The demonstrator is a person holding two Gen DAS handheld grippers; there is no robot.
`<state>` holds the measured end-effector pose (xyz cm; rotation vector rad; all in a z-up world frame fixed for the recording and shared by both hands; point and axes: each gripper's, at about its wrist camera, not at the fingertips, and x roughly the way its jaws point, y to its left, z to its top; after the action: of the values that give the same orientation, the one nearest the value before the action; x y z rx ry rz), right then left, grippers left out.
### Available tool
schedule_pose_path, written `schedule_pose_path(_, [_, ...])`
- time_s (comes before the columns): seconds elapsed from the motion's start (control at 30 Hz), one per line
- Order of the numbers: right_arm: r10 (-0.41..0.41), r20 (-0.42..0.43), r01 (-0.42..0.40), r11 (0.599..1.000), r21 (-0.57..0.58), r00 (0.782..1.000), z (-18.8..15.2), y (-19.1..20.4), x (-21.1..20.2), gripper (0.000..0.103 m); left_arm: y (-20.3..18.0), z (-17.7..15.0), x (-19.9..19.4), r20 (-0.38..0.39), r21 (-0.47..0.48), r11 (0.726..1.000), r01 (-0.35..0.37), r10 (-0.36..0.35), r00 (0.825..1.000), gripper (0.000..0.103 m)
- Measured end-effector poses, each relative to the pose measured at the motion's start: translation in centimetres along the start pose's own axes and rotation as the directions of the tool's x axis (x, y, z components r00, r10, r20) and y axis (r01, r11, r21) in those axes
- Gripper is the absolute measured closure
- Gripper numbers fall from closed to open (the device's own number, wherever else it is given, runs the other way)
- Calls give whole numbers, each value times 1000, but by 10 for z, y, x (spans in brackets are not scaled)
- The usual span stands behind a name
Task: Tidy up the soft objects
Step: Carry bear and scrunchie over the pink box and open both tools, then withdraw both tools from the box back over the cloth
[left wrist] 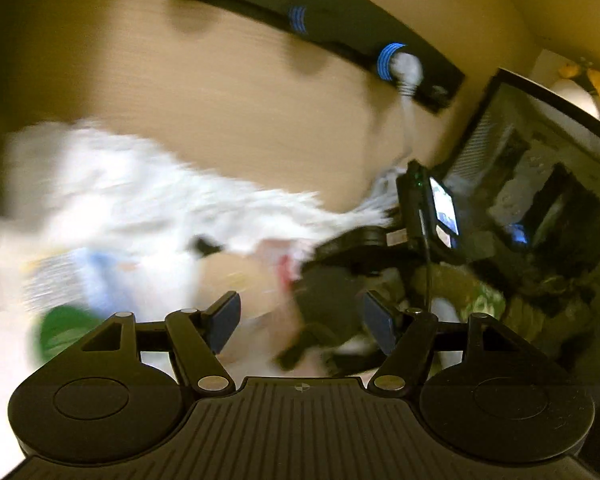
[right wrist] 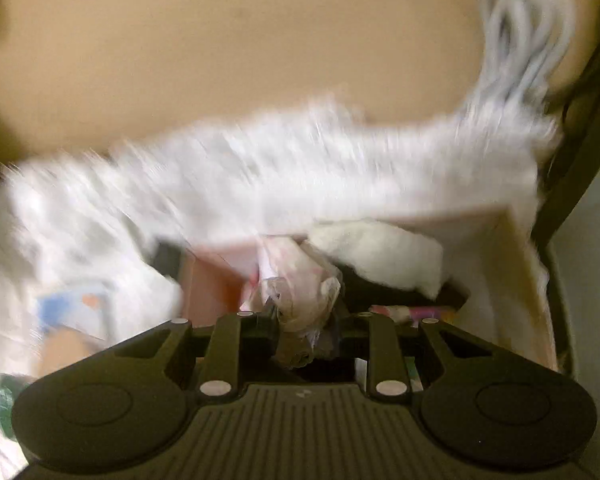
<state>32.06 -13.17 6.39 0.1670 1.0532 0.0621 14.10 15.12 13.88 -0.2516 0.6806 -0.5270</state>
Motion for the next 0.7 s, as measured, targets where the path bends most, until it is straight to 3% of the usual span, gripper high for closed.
schedule_pose_path(0.17, [-25, -25, 25, 1000, -18, 999, 0, 3, 3, 79, 56, -24, -42, -32, -66, 992, -108, 106, 994, 30])
schedule_pose_path(0.23, [-38, -21, 38, 999, -18, 999, 1, 4, -9, 72, 78, -34, -56, -42, -114, 985, -131, 127, 991, 30])
schedule_pose_path(0.33, [-23, 84, 26, 999, -29, 996, -6, 9, -54, 57, 102, -46, -75, -41, -175, 974, -146, 141, 989, 30])
schedule_pose_path(0.4, [22, 152, -15, 999, -48, 988, -15, 12, -84, 41, 114, -50, -81, -30, -211, 968, -137, 133, 991, 30])
schedule_pose_path(0.47, [39, 157, -22, 994, -108, 987, -24, 20, -98, 41, 121, -52, -82, -18, -231, 965, -125, 124, 992, 30])
schedule_pose_path(0.57, [-54, 121, 80, 972, -222, 991, -44, 34, -89, 42, 125, -51, -78, -14, -247, 964, -98, 98, 995, 30])
schedule_pose_path(0.7, [-151, 162, 193, 937, -291, 975, -66, 28, -99, 36, 118, -54, -76, -12, -225, 973, -57, 55, 998, 30])
